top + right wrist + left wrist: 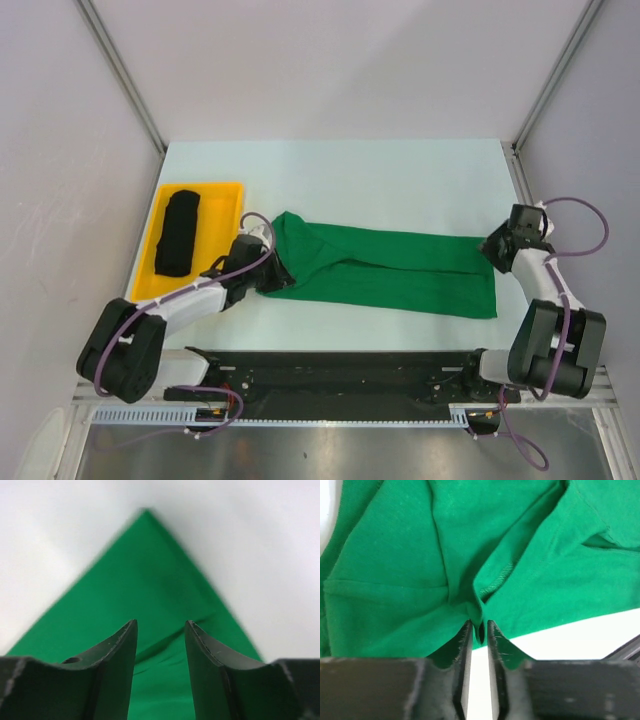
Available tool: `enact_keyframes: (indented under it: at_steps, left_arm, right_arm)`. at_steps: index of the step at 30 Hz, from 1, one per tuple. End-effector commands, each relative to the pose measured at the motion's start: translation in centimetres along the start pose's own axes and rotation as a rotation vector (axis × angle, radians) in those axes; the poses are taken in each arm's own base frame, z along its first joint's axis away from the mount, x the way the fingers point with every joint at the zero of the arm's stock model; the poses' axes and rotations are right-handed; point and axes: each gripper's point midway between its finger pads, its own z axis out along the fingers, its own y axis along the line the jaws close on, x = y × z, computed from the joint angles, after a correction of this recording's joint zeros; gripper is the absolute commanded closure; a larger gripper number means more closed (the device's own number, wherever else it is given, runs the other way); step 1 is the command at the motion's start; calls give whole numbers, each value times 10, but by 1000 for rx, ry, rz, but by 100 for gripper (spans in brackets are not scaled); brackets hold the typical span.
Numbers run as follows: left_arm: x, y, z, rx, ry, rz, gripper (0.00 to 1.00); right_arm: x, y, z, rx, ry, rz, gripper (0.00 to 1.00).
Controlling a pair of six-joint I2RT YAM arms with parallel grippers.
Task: Roll the t-shirts
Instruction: Fold the T-shirt at the center of the board.
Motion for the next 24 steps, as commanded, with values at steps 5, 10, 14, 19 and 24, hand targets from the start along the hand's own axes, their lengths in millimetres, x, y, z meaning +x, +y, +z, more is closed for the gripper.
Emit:
enact_keyframes:
  at_steps: [5, 10, 14, 19, 24]
  left_arm:
    - [-51, -40, -42, 30, -111, 144, 60]
    - [-82, -54, -32, -1, -136, 154, 68]
    - [-88, -61, -23, 13, -116, 134, 75]
    - [-72, -43, -12, -35, -68, 122, 72]
    - [-48, -24, -4, -62, -28, 100, 70]
  right_arm:
    - [42, 195, -68, -571, -75, -340, 53]
    - [114, 286, -75, -773, -36, -522, 55]
    - [163, 326, -65, -737, -47, -690, 53]
    - [200, 343, -55, -625, -79, -796, 46]
    - [222, 345, -57, -547, -96, -870, 40]
